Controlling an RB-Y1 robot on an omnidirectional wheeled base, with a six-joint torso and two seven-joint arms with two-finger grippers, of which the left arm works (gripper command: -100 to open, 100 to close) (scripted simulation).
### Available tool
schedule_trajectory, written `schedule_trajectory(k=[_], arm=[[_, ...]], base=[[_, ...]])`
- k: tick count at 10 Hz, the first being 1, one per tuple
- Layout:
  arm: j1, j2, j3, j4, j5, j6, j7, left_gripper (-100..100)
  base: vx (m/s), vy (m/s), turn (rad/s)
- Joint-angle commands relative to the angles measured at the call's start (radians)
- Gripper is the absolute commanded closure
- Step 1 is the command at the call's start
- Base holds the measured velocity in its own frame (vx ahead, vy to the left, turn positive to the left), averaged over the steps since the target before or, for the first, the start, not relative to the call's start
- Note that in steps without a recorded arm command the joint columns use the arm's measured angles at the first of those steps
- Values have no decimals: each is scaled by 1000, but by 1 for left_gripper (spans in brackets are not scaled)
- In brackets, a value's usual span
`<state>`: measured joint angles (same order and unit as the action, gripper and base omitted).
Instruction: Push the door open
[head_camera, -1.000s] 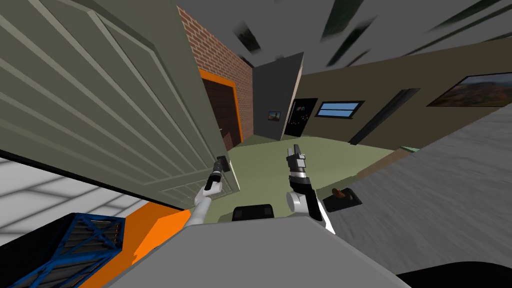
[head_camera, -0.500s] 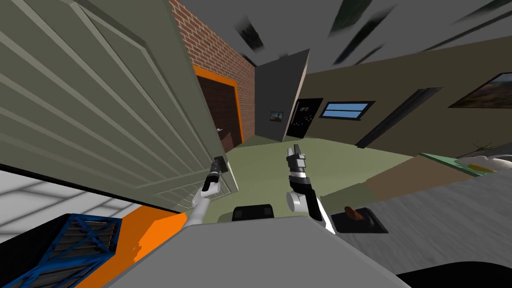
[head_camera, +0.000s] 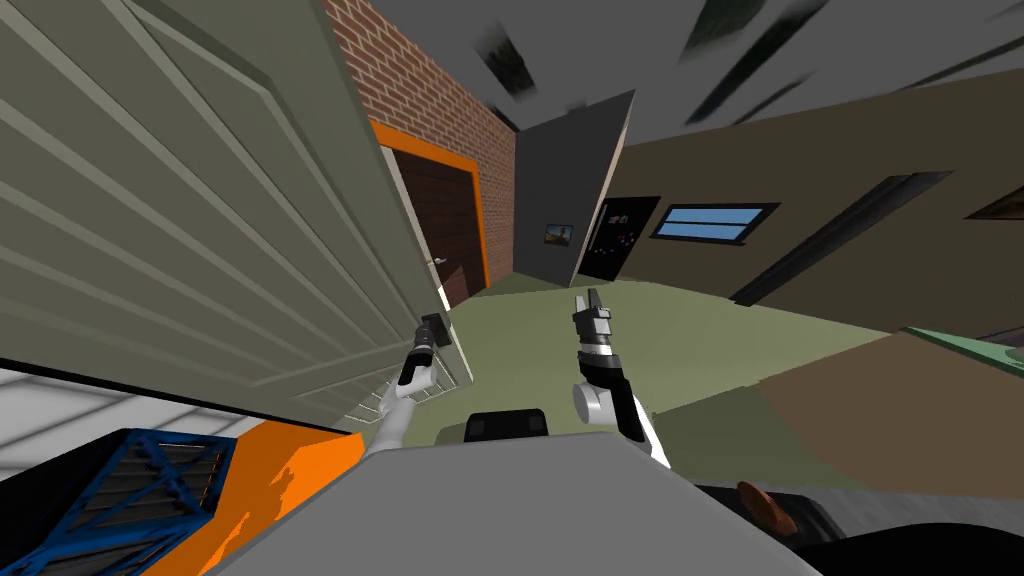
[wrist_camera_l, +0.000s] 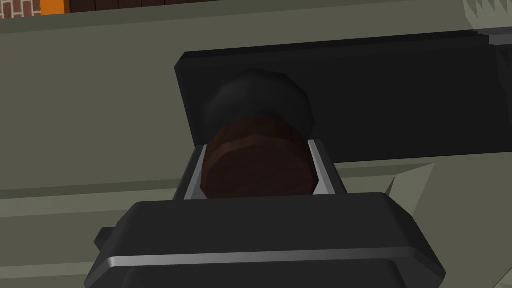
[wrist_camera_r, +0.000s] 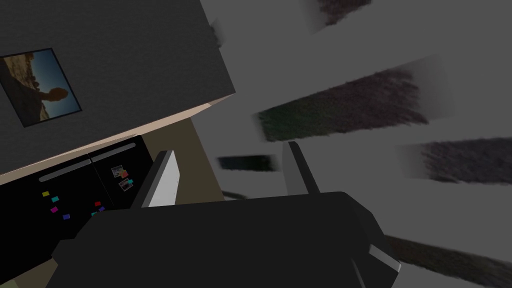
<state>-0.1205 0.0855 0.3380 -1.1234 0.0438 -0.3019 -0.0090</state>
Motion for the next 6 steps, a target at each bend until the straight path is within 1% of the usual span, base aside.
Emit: schedule_trajectory(k=[1, 3, 4, 5, 6], arm=[[-10, 4, 20, 8, 4, -9, -1, 100], [-11, -1, 38, 10, 6, -9, -5, 100], [-6, 0, 34, 10, 5, -4, -5, 100], [-6, 6, 55, 11, 9, -6, -8, 100], [-6, 7, 64, 11, 11, -6, -10, 100]], base=[[165, -89, 64], [182, -72, 70], [82, -22, 40], [138, -28, 49], [222, -39, 75]])
